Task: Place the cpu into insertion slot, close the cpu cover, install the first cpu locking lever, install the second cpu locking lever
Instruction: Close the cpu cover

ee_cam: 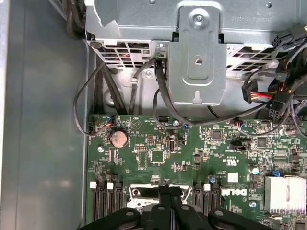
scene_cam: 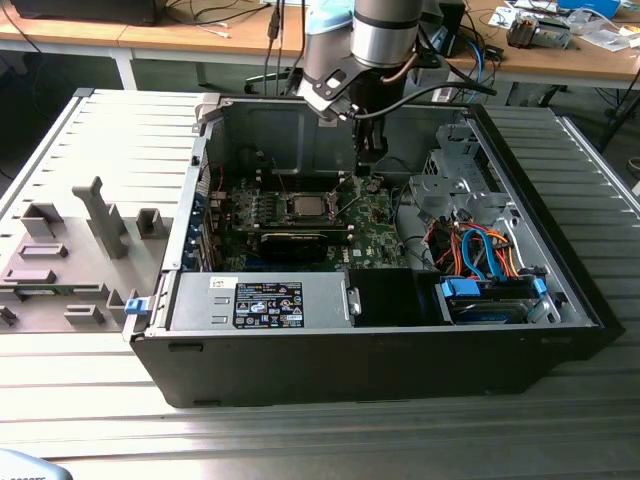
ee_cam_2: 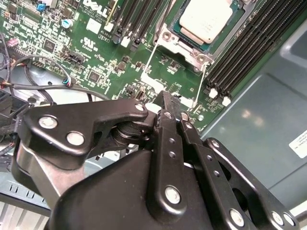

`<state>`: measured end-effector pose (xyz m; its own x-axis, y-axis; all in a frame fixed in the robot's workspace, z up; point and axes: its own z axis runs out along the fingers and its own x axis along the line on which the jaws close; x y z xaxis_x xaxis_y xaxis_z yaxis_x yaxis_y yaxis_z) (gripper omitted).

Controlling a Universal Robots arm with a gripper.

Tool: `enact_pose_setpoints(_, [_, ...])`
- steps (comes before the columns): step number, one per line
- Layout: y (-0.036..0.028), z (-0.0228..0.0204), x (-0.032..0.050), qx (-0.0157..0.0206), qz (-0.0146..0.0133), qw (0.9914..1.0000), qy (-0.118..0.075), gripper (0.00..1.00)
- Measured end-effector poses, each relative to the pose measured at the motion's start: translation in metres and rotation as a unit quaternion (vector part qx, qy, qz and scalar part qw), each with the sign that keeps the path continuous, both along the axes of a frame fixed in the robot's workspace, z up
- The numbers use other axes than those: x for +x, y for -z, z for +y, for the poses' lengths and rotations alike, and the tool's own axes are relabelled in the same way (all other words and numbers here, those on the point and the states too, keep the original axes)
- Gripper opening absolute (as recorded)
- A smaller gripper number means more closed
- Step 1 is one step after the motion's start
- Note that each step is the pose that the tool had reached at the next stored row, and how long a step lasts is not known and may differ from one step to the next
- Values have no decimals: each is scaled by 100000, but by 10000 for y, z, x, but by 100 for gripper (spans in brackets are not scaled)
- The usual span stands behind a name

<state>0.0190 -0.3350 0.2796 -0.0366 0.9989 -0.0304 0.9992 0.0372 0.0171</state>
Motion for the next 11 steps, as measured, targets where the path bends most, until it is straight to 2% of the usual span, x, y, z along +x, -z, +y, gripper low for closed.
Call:
enact_pose_setpoints(3, [9, 0, 71, -1, 1, 100000, -1, 11])
enact_pose_setpoints(11, [12, 0, 98, -1, 0, 100000, 3, 11])
